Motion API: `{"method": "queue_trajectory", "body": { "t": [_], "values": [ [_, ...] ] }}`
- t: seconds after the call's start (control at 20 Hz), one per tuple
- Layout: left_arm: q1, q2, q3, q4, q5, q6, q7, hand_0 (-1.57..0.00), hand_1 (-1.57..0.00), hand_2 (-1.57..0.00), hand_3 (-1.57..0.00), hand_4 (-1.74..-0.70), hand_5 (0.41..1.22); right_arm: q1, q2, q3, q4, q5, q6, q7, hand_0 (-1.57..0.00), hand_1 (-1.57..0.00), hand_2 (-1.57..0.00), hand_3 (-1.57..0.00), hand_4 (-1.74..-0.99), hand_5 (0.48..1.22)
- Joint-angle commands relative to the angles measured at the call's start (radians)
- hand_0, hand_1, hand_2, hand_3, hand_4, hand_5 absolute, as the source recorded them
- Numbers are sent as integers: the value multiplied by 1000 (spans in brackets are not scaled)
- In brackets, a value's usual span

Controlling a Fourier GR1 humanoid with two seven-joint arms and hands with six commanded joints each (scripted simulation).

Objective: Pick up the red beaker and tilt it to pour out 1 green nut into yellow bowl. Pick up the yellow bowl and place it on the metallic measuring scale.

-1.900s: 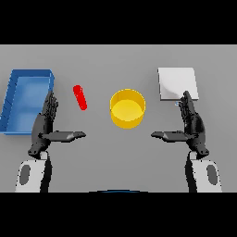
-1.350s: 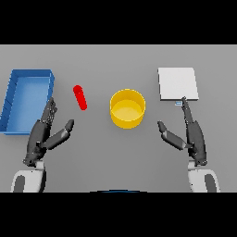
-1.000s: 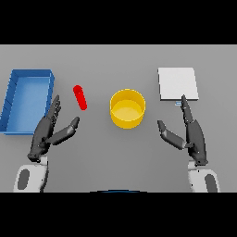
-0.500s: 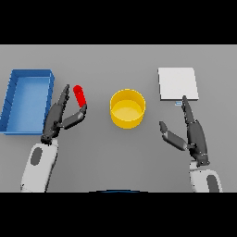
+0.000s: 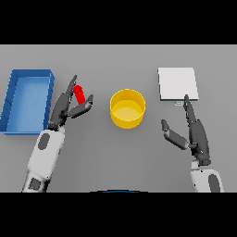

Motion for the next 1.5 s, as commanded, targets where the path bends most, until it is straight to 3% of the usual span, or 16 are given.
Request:
{"method": "queue_trajectory", "body": {
  "t": [0.0, 0.15, 0.45, 0.5, 0.6, 0.7, 0.85, 0.9, 0.95, 1.05, 1.25, 1.45],
  "values": [
    [-12, 3, 5, 19, -2, 4, -5, 1, 1, 1, 1, -1290, 684, 6, -2, -1, -5, -9, 7, -14, 1, 1, 1, 1, -1269, 643],
    [-64, 0, 17, 68, 0, 5, 6, 1, 1, 1, 1, -1289, 683, 13, 5, 0, -11, -16, 9, -14, 1, 1, 1, 1, -1265, 638],
    [-108, -23, 52, 156, 31, 3, -82, 1, 1, 0, 1, -1348, 704, 16, 4, 3, -11, -1, 1, 7, 1, 1, 1, 1, -1261, 641],
    [-120, -26, 68, 181, 41, 10, -98, 1, -26, -67, -31, -1378, 724, 8, 4, -1, -3, -4, 0, 9, 1, 1, 1, 1, -1259, 642],
    [-145, -41, 91, 209, 58, 29, -104, -285, -328, -364, -292, -1449, 783, -4, 3, -2, -3, -6, 1, 14, 1, 1, 1, 1, -1258, 644],
    [-149, -38, 94, 217, 46, 54, -87, -662, -699, -733, -724, -1500, 941, -1, -1, -4, 6, 0, -2, 7, 1, 1, 1, 1, -1255, 644],
    [-167, -33, 73, 240, 20, 47, -87, -1106, -1125, -1142, -974, -1603, 1078, 0, 12, -2, 7, 0, -12, -4, 1, 1, 1, 1, -1252, 644],
    [-166, -30, 63, 237, 13, 48, -88, -1199, -1214, -1228, -1093, -1571, 1106, -1, 10, -4, 5, -2, -10, 1, 1, 1, 1, 1, -1250, 643],
    [-162, -34, 58, 222, 10, 46, -68, -1273, -1285, -1296, -1189, -1544, 1129, 20, 8, 0, -4, -5, -3, -24, 1, 1, 1, 1, -1254, 644],
    [-152, -49, 57, 212, 5, 48, -53, -1380, -1388, -1395, -1326, -1505, 1162, 9, 4, -7, 11, -7, -3, -1, 1, 1, 1, 1, -1257, 645],
    [-150, -57, 75, 173, 46, 84, -103, -1493, -1496, -1499, -1471, -1644, 1132, 19, 4, -7, -9, -17, 2, -20, 1, 1, 1, 1, -1262, 646],
    [-149, -47, 61, 99, 59, 109, -77, -1539, -1540, -1542, -1530, -1701, 1114, 19, 2, 1, -7, 5, -6, -23, 1, 1, 1, 1, -1259, 649]
  ]
}}
